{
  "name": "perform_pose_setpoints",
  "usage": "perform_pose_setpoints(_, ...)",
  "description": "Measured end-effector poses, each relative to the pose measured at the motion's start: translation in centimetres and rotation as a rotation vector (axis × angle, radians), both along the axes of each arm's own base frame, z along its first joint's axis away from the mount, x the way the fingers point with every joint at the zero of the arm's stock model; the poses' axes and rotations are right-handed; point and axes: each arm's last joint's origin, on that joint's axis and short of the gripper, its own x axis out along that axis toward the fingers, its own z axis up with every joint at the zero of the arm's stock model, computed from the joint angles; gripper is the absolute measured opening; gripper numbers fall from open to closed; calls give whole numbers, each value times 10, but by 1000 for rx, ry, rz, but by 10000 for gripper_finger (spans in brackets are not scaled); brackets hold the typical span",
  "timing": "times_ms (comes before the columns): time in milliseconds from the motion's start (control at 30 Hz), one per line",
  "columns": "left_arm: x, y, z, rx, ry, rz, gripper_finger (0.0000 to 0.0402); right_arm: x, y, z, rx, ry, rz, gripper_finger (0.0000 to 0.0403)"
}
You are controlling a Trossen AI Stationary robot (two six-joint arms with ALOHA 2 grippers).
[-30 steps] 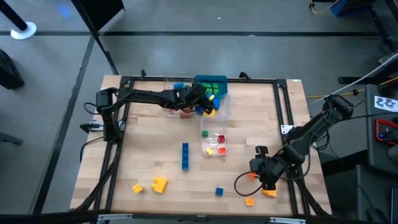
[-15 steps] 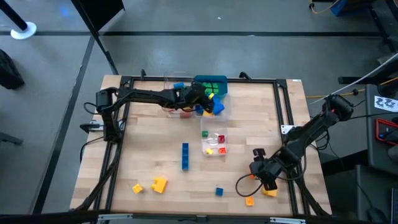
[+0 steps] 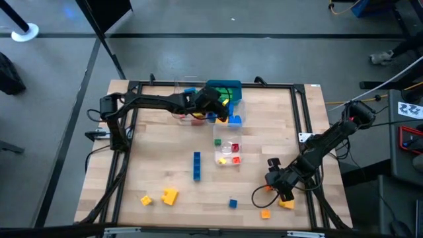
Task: Sort blocks by size
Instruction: Put the orange 4 stud small game piece into the bottom transparent bin
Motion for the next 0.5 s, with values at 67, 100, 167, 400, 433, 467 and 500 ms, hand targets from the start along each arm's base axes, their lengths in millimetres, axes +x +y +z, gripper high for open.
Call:
perform_pose_setpoints(67,-1,-3,3,-27,-6,-43,173,-1,-1,-3,2,-3,1,225)
perform_pose_setpoints(100,-1,-4,5,-40,-24,-60,172,-1,-1,-5,1,-2,2,225)
perform_pose_setpoints(167,-2,-8,10,-79,-44,-89,171,-1,-1,-11,-8,9,4,225)
perform_pose_setpoints(400,-10,-19,33,-199,-132,-241,171,2,2,-31,-75,54,18,225)
perform_pose_setpoints(433,-11,-22,37,-203,-145,-264,171,3,2,-32,-83,52,17,225)
perform_pose_setpoints(467,-12,-26,41,-205,-150,-288,170,3,2,-32,-85,51,19,223)
perform_pose_setpoints(500,-13,-31,44,-197,-156,-310,170,3,3,-33,-86,50,23,218)
